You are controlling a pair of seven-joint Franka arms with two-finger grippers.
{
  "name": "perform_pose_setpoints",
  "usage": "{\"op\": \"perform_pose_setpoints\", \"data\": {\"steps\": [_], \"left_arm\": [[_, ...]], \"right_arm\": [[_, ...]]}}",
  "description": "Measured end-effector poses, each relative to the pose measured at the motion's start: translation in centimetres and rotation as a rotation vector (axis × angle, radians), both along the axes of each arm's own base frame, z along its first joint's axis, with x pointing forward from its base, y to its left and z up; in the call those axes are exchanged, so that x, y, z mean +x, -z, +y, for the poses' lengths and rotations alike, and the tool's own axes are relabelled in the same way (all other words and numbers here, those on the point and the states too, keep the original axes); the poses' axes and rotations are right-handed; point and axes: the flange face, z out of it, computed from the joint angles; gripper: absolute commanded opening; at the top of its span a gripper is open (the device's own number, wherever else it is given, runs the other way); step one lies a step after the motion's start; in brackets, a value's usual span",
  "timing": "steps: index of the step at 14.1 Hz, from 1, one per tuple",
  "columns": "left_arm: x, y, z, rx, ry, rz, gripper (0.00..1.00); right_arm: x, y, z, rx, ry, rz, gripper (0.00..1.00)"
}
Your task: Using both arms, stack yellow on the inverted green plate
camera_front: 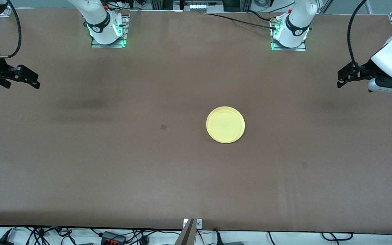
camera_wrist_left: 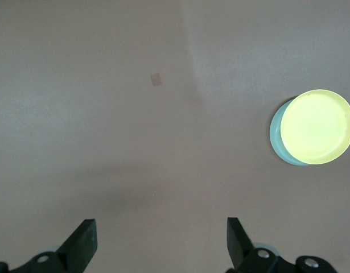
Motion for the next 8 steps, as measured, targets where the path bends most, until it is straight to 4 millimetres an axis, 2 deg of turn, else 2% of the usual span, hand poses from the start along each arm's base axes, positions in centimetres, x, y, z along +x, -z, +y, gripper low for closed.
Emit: {"op": "perform_pose_setpoints", "data": {"steps": [8], "left_arm": [[0.0,0.0,-0.02,0.0,0.0,0.0,1.0]], "right_arm": [[-0.04,0.01,-0.95,-0.004,0.016,0.001,1.0]]}}
